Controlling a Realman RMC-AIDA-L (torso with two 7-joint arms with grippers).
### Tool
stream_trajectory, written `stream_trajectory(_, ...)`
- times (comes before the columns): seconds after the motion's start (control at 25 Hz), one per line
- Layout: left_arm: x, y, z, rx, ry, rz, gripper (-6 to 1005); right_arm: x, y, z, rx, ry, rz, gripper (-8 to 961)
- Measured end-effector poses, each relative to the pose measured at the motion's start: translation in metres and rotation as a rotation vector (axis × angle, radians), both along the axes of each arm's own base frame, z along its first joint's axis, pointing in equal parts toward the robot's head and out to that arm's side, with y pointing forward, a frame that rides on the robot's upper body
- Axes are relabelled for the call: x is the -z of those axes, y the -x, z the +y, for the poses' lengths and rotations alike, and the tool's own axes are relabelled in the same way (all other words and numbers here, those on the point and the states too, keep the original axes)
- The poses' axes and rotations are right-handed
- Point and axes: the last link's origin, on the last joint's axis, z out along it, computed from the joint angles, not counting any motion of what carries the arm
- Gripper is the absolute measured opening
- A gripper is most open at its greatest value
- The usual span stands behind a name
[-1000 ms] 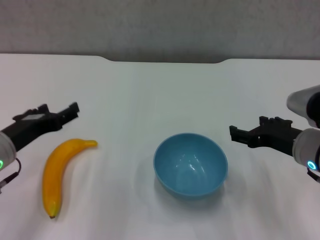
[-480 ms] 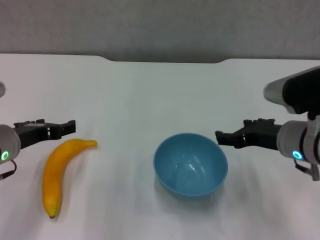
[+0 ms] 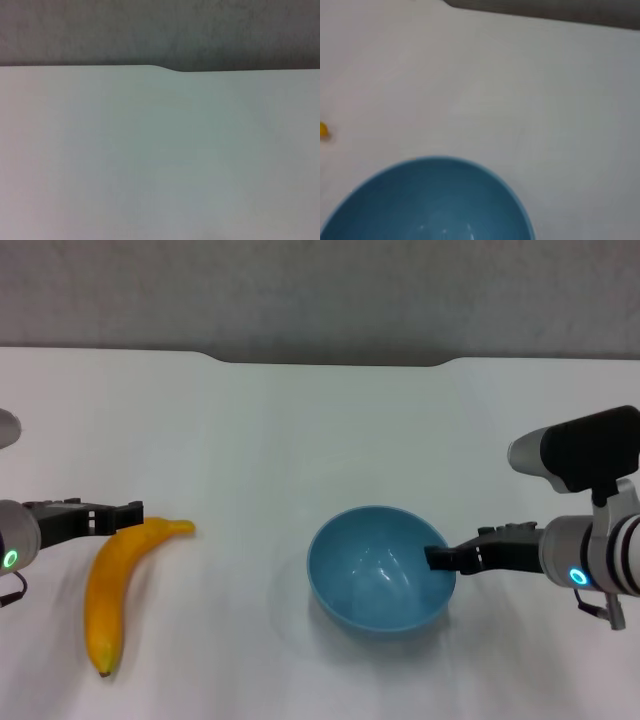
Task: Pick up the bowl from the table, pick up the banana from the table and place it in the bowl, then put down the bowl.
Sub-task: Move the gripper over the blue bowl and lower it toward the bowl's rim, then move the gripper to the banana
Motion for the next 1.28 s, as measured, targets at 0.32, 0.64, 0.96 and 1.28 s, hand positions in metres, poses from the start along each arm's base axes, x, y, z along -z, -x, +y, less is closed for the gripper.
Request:
stream_trajectory(0.32, 0.001, 0.002, 0.000, -0.003, -0.001, 0.003, 887, 0.007, -0.010, 0.001, 0.010, -0.002, -0.016, 885)
stream_trajectory(0.64, 0.001, 0.005, -0.002, -0.013, -0.001, 0.004, 886, 0.017, -0.015, 0.001, -0.004, 0.017, -0.047, 770)
stream_trajectory(0.96, 0.003, 0.011, -0.005, -0.027, 0.004, 0.006, 881, 0.017, -0.015, 0.000, -0.028, -0.005, -0.045, 405)
stream_trajectory(1.28, 0.006, 0.012, -0.005, -0.032, 0.011, 0.006, 845, 0.014, -0.017, -0.003, -0.033, -0.041, -0.029, 119)
